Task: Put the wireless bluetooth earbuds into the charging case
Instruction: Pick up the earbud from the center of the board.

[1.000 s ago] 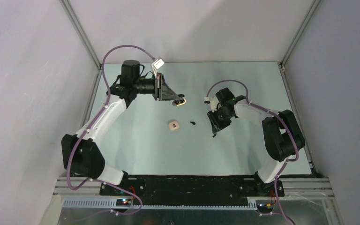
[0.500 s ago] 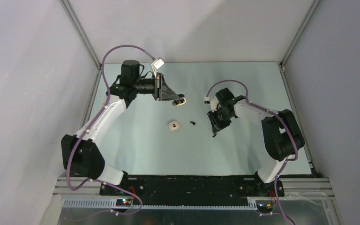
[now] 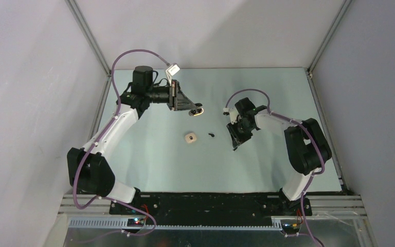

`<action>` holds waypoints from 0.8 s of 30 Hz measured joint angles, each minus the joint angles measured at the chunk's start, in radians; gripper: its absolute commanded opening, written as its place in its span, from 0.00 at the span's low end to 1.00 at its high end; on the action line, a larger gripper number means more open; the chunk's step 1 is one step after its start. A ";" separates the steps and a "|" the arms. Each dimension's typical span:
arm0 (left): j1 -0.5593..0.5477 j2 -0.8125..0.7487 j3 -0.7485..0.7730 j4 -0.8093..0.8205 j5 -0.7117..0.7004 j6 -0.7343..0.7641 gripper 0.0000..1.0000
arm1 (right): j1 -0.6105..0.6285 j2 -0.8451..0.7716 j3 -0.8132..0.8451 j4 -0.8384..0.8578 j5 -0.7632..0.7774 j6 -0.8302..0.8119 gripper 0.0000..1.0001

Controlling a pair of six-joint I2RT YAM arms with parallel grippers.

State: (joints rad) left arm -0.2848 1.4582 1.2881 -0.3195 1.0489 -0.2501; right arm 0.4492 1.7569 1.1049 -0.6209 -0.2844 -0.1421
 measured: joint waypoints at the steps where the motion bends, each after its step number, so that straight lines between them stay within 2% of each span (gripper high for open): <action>1: 0.000 0.000 0.000 0.000 0.000 0.000 0.00 | 0.000 0.002 0.000 0.001 0.000 0.000 0.32; 10: 0.003 0.000 0.000 0.000 0.001 0.000 0.00 | 0.000 0.012 0.000 0.006 0.002 0.000 0.27; 16: 0.006 0.000 0.000 0.000 0.001 0.000 0.00 | 0.000 0.014 0.000 0.006 0.000 0.000 0.27; 24: 0.007 0.000 0.000 0.000 0.001 0.000 0.00 | 0.000 0.014 0.000 0.006 0.000 -0.001 0.10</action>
State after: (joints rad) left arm -0.2779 1.4582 1.2881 -0.3195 1.0500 -0.2501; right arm 0.4492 1.7710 1.1049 -0.6147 -0.2848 -0.1429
